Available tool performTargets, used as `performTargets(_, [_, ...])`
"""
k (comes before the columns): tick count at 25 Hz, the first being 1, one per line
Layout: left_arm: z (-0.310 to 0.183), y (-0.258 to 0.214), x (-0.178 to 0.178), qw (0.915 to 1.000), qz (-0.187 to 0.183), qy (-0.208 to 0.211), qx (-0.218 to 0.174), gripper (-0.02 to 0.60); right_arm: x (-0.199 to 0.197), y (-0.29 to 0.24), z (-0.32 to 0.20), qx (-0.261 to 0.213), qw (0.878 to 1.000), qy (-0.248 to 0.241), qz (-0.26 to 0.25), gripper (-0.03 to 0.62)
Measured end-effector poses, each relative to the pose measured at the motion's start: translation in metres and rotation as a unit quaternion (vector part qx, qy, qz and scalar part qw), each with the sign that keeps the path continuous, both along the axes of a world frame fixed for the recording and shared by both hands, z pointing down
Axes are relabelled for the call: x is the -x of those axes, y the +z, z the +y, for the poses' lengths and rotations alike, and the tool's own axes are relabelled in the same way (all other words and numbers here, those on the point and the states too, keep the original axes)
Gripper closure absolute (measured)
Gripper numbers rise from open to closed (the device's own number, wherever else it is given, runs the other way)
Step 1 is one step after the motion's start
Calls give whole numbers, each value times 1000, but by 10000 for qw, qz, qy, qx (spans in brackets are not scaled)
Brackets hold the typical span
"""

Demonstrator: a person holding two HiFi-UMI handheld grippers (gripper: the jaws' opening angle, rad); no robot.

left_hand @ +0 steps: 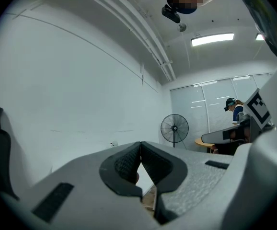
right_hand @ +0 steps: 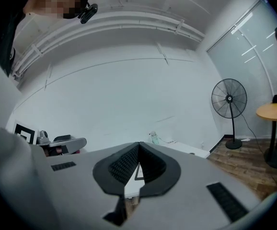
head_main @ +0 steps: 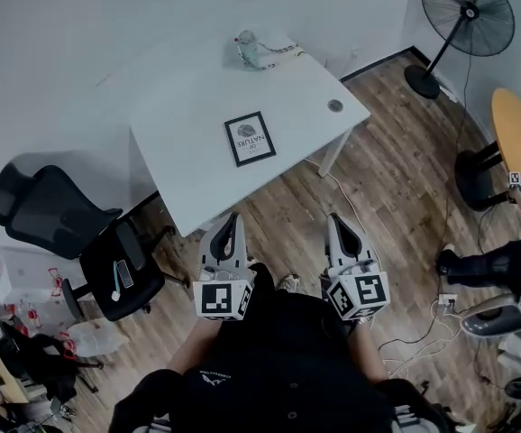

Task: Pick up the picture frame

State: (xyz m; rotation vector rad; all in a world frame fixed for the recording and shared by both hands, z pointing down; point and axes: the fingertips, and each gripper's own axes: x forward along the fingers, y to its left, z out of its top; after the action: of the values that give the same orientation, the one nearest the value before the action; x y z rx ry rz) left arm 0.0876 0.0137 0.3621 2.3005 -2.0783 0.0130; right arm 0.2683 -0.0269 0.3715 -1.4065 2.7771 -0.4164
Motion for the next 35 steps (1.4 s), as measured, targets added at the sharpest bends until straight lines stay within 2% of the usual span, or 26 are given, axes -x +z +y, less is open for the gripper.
performTargets(5, [-17, 4, -5, 10000, -43, 19, 70, 574, -7, 6, -17, 58, 10000, 3, 41, 595])
performTargets(10, [-40, 17, -2, 9999, 102, 3, 106, 574, -6, 11, -36, 84, 9999, 58, 132, 595])
performTargets(18, [-111, 18, 4, 9999, 137, 98, 17, 574, 8, 14, -100, 119, 9995, 18, 279, 595])
performTargets(23, [-160, 17, 32, 9995, 267, -166, 30, 574, 38, 5, -153, 58, 9992, -219, 324, 595])
performTargets(27, [-197, 17, 53, 9993, 284, -225, 31, 575, 63, -4, -191, -48, 9985, -359, 403, 595])
performTargets(35, [-249, 14, 96, 9991, 276, -291, -101, 574, 100, -5, -253, -34, 9987, -306, 416, 595])
